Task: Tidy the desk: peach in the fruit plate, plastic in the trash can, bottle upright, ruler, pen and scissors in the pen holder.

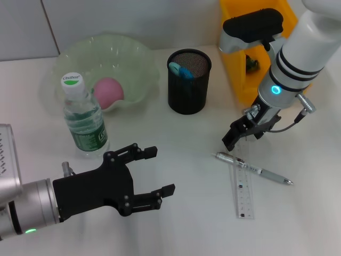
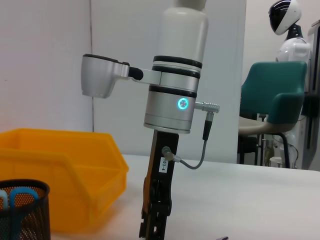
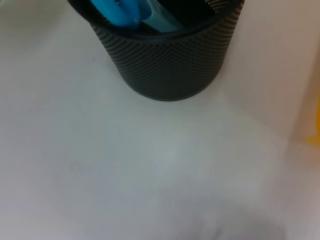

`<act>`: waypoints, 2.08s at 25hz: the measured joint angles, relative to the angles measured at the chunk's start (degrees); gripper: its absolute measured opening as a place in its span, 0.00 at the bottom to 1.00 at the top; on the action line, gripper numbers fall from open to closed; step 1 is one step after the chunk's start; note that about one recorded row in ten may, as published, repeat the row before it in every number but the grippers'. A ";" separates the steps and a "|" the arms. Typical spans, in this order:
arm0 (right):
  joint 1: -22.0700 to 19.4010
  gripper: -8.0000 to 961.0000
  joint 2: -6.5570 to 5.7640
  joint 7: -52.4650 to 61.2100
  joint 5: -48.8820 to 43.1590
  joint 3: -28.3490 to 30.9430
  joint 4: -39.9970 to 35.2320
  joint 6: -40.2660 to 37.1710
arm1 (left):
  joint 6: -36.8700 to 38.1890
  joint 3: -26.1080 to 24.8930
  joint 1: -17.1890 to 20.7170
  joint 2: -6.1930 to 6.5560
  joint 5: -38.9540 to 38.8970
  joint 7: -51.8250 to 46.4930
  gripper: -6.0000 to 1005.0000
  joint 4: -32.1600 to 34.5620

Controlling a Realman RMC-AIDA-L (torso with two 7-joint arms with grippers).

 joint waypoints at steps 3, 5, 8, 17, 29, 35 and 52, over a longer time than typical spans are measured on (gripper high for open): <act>0.08 0.84 0.00 -0.02 0.00 0.01 0.00 -0.24 | -0.04 0.01 0.00 -0.05 0.00 -0.01 0.83 0.06; 0.12 0.84 0.00 -0.02 0.00 0.02 0.00 -0.44 | -0.04 0.01 0.00 -0.05 0.00 -0.03 0.83 0.06; 0.15 0.84 0.00 0.04 0.01 0.07 -0.04 -0.53 | -0.07 0.03 -0.05 -0.12 0.00 -0.10 0.83 0.06; -0.03 0.84 0.00 1.67 0.35 0.75 -0.26 -1.24 | -0.05 0.07 -0.09 -0.19 0.00 -0.19 0.83 0.49; -0.29 0.84 0.08 1.92 0.44 7.53 -0.01 -2.15 | 0.51 0.14 0.10 -0.12 -0.01 0.20 0.83 0.92; -0.49 0.84 0.00 2.01 0.33 8.23 -0.06 -2.74 | 0.70 0.03 0.05 -0.09 -0.01 0.25 0.83 0.93; -0.11 0.84 -0.09 2.00 -2.18 7.38 -0.15 -1.60 | 0.71 0.02 -0.08 -0.15 -0.01 0.40 0.83 1.54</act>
